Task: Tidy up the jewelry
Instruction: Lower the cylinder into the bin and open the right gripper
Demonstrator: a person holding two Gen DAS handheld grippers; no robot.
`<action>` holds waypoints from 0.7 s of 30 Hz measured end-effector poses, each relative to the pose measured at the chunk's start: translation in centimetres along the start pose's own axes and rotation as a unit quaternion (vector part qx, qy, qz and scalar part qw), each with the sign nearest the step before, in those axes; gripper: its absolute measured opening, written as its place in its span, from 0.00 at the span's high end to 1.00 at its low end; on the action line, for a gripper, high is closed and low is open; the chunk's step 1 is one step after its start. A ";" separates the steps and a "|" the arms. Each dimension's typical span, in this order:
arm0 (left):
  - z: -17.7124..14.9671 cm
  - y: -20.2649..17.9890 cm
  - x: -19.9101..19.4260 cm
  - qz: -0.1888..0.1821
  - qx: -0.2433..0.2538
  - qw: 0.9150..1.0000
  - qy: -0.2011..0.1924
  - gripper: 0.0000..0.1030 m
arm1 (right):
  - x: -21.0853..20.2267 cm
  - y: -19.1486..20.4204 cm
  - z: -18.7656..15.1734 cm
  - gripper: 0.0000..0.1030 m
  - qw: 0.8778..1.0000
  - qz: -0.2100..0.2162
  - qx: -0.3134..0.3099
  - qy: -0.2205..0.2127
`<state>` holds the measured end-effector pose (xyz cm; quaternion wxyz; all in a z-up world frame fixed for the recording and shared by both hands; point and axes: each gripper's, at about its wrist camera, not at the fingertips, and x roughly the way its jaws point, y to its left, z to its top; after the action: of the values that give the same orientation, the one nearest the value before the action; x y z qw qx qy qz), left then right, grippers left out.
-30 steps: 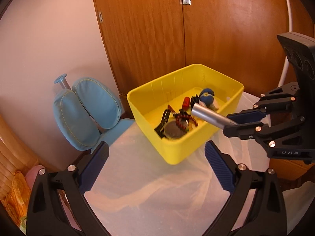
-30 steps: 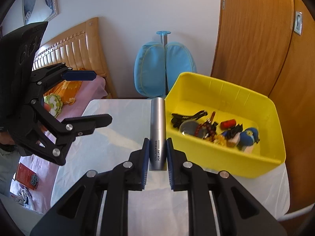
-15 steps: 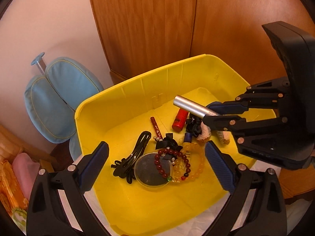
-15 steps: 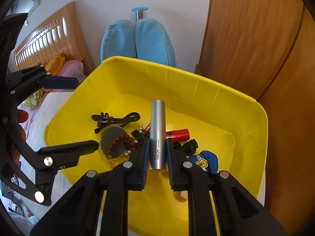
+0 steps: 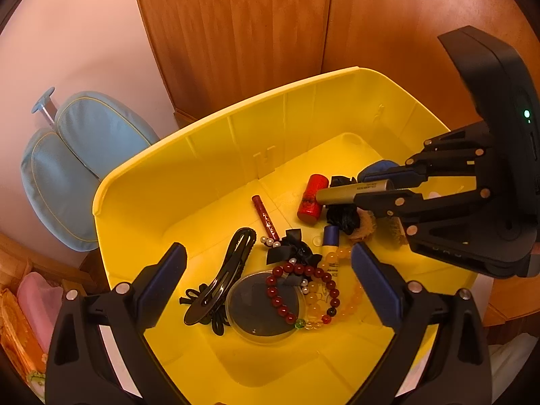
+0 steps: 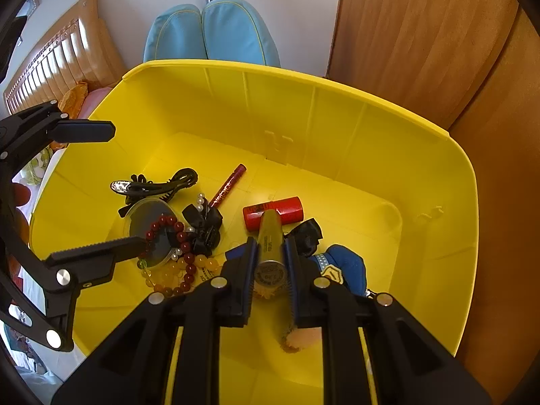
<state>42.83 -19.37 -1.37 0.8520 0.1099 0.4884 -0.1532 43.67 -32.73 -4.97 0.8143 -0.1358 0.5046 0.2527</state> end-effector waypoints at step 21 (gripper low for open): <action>-0.4 -1.1 -1.9 -0.005 -0.009 1.000 -0.028 0.08 | -1.9 -0.2 -0.1 0.48 0.999 -0.010 0.007 -0.030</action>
<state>41.23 -19.96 0.08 0.8657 0.0950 0.4659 -0.1562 43.05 -33.44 -3.31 0.8322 -0.1278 0.4806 0.2453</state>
